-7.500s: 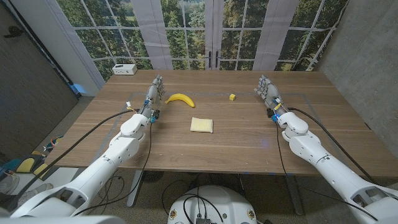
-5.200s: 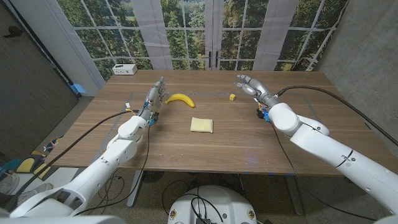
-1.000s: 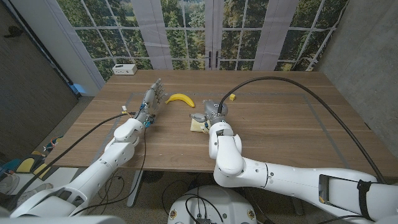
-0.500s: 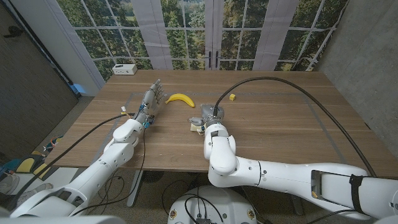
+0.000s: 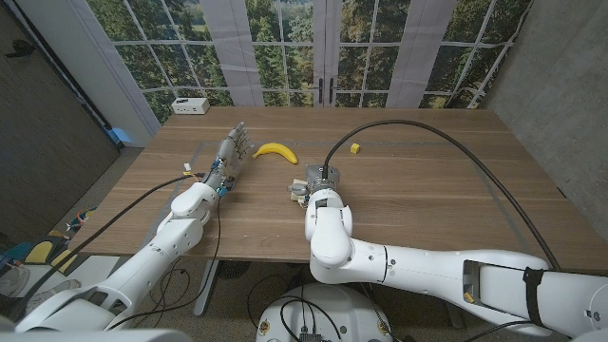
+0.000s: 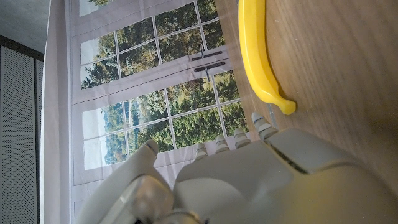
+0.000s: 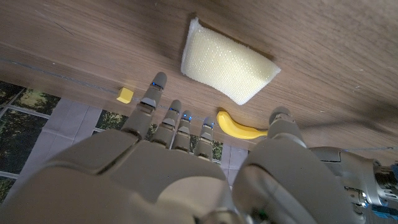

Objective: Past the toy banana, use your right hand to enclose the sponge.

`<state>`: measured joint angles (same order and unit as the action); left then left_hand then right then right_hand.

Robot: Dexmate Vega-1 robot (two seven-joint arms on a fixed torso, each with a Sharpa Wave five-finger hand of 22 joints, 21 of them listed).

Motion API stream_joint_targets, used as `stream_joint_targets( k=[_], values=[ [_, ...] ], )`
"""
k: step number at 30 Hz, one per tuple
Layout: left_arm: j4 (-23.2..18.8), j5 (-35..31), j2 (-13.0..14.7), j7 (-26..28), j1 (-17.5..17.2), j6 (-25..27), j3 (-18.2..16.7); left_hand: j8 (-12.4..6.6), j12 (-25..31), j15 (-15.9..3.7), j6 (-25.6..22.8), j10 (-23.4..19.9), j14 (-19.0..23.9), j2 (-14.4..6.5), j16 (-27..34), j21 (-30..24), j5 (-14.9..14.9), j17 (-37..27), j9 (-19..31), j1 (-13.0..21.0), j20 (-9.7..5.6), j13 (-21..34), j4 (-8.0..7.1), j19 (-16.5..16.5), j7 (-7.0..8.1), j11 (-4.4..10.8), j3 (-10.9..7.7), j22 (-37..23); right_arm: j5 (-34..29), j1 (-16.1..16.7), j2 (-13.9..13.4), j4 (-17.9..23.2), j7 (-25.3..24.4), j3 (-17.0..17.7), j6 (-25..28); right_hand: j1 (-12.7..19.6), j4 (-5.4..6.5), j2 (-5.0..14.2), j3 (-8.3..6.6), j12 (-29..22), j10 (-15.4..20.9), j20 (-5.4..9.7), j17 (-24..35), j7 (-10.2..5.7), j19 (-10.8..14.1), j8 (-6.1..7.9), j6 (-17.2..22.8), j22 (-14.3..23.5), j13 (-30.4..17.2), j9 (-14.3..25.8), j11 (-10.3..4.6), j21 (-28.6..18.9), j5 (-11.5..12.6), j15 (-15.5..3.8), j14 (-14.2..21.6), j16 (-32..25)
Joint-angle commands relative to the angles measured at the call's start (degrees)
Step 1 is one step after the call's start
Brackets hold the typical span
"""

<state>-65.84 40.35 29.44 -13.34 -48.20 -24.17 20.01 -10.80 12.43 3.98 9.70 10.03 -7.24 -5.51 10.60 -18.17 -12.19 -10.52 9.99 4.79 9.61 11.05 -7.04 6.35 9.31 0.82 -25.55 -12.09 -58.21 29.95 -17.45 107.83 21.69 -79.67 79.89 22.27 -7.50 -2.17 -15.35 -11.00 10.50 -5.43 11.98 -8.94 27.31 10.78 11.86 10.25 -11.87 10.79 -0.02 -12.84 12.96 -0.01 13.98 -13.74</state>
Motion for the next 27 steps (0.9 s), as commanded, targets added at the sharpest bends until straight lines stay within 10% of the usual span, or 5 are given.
stream_joint_targets(
  k=[1,27],
  values=[
    [-0.1,0.1,0.3,-0.3,-0.2,-0.2,-0.2,0.19,-0.2,0.08,0.3,1.9,-0.4,-0.2,0.3,0.3,0.3,-0.2,0.3,-0.7,0.31,0.3,0.02,0.2,-0.07,-0.04,0.02,-0.3,-10.5,2.1,3.6,-5.7,9.2,1.4,0.1,0.3,0.16,-0.09,0.32,0.2,-0.6,-0.22,0.2,-0.26,-0.4,-0.08,-0.4,0.2,-0.2,0.2,-0.29,0.2,0.3,0.05,-0.5,0.3],
    [-0.1,1.0,0.9,-0.5,-1.1,-0.2,-1.1,0.23,-0.2,0.09,0.6,2.0,-0.4,-0.1,0.3,0.3,0.3,-0.2,0.3,-0.8,0.22,0.3,0.07,0.2,-0.07,-0.02,0.01,-0.3,-6.5,0.6,9.5,-15.3,7.2,0.3,0.1,0.7,0.26,-0.69,1.64,0.2,-3.8,-0.73,0.4,-1.0,-1.4,-0.02,-2.1,0.3,-0.3,0.2,-0.32,0.7,0.7,-0.18,-1.9,0.9]
  ],
)
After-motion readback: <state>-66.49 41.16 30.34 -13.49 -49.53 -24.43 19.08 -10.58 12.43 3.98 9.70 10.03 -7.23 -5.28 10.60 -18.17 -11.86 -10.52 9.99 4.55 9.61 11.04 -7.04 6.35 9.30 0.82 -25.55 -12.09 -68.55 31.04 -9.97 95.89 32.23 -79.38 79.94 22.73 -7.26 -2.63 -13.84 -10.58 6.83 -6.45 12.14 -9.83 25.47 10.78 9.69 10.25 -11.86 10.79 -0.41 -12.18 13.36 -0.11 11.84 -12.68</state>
